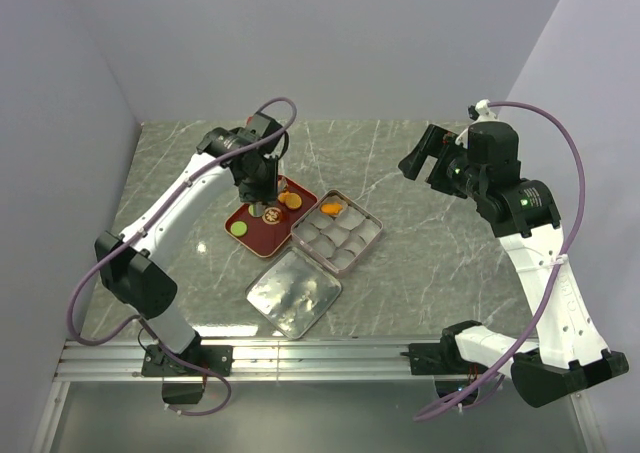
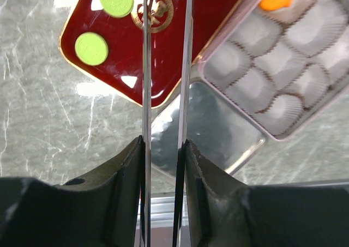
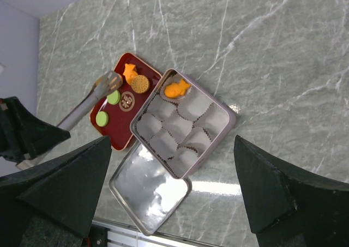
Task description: Pack the cookies
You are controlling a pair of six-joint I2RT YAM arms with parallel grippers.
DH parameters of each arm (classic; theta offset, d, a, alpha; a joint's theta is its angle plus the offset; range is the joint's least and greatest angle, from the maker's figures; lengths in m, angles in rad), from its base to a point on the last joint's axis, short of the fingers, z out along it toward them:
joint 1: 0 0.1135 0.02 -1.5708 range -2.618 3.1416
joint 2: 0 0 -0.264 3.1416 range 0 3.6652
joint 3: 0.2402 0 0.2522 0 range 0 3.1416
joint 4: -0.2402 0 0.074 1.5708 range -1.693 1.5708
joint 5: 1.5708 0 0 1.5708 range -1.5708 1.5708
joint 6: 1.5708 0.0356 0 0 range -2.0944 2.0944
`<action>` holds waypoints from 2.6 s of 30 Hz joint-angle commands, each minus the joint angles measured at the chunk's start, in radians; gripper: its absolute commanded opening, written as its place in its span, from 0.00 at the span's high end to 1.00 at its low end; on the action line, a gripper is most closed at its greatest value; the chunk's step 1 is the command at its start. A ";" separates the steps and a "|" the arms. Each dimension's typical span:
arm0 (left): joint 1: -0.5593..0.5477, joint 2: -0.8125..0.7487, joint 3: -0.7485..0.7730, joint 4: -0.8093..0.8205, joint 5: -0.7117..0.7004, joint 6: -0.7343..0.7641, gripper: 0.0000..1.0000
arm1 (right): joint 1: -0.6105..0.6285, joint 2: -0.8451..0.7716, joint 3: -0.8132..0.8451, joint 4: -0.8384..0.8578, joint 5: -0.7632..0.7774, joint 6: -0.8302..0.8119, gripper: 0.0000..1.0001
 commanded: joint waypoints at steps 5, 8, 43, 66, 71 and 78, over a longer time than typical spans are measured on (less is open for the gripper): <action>-0.064 0.022 0.183 -0.030 0.028 0.015 0.72 | 0.008 -0.014 0.005 0.042 0.012 -0.002 0.00; -0.097 0.038 0.208 -0.043 0.030 0.001 0.72 | 0.008 -0.020 0.000 0.044 0.015 -0.002 0.00; -0.306 0.184 0.142 0.113 0.114 -0.062 0.68 | 0.006 -0.040 -0.031 0.048 -0.019 0.015 0.00; -0.311 0.161 0.135 0.108 0.059 -0.066 0.59 | 0.009 0.019 0.025 0.050 -0.065 0.033 0.00; -0.311 0.152 0.148 0.115 0.061 -0.066 0.57 | 0.009 0.024 0.029 0.050 -0.068 0.033 0.00; -0.311 0.160 0.224 0.078 0.058 -0.060 0.57 | 0.009 0.029 0.031 0.055 -0.065 0.035 0.00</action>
